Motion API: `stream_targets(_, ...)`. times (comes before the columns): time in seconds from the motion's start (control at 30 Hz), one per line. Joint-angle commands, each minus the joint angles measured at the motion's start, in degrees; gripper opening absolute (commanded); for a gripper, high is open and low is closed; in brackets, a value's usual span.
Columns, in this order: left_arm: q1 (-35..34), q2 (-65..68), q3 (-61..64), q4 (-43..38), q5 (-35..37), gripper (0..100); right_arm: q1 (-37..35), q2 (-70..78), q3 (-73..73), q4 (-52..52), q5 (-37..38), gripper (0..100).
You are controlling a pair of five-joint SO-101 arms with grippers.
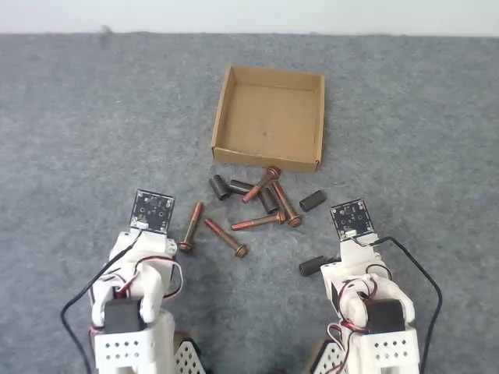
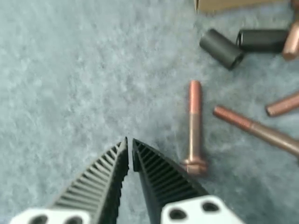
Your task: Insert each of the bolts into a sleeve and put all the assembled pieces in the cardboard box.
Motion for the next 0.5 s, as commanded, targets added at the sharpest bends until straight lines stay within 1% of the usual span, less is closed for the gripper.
stream_targets(0.0, 0.0, -0.9, -2.7, -5.2, -0.2, 1, -0.3, -1.2, 0.7, 0.2, 0.5, 0.8)
stream_targets(0.07, -0.1, -0.9, -3.0, -6.8, -0.1, 1, -0.3, -1.2, 0.7, 0.2, 0.5, 0.8)
stream_targets(0.2, -3.0, -0.6, -5.1, -6.9, -0.1, 1, -0.3, -1.2, 0.7, 0.2, 0.5, 0.8)
stream_targets(0.3, -3.9, -0.4, -7.5, -6.6, 0.0, 1, -0.3, -1.2, 0.7, 0.2, 0.5, 0.8)
stream_targets(0.47, -3.7, -0.4, -12.6, -2.5, 2.8, 1, -0.3, -1.2, 0.7, 0.2, 0.5, 0.8)
